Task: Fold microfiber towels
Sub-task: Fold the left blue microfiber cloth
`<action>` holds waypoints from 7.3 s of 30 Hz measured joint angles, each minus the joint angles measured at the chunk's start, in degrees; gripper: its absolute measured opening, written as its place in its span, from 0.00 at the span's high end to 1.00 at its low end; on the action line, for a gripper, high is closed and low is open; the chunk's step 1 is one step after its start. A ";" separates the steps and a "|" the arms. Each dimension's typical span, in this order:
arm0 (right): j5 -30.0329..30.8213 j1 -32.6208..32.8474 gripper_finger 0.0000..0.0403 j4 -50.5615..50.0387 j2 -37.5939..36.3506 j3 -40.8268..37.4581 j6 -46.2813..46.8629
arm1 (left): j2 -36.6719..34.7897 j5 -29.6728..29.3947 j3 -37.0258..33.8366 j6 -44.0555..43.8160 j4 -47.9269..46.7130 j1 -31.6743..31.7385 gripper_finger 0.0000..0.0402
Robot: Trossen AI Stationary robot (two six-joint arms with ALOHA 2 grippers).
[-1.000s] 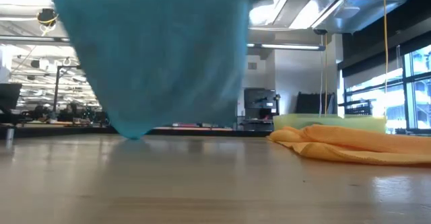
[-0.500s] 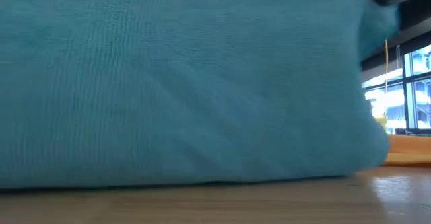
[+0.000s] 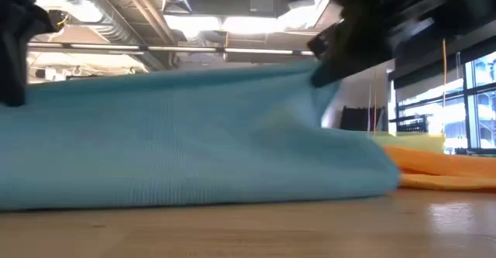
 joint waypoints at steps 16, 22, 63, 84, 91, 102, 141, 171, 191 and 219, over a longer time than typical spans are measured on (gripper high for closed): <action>-3.30 -12.61 0.99 2.47 9.83 -0.12 -7.74 | 0.05 -6.18 -9.09 1.88 1.63 4.13 1.00; -1.49 -14.52 0.99 4.64 9.86 -0.14 -9.36 | 0.05 -7.23 -10.50 3.16 1.73 5.46 1.00; -8.78 -13.61 0.54 7.04 5.71 0.64 -1.87 | 0.03 -17.22 -4.44 7.52 8.38 -3.01 0.67; -12.31 -20.89 0.70 21.01 18.17 2.39 -5.81 | -0.12 -18.59 -21.99 15.22 22.34 14.41 0.67; -12.35 -25.63 0.70 19.92 19.58 2.37 -1.34 | -0.16 -17.65 -21.83 14.71 23.32 13.57 0.67; -6.93 -26.13 0.70 16.18 20.19 2.35 -0.26 | -1.63 -14.73 -19.86 13.68 23.79 11.46 0.67; 8.63 -5.80 0.70 13.30 20.05 2.36 13.10 | 2.79 -12.32 -20.23 4.37 45.08 -2.43 0.67; -5.54 -4.31 0.70 28.58 12.75 3.30 1.21 | 3.51 -18.39 -3.57 10.24 18.50 -2.19 0.69; 6.23 8.38 0.48 -10.43 40.76 45.13 -15.27 | 3.53 -14.96 -5.63 7.94 15.86 -5.88 0.70; 3.14 7.04 0.98 -13.66 42.63 46.13 -14.89 | 3.51 -18.09 -5.61 3.80 16.03 -10.17 0.70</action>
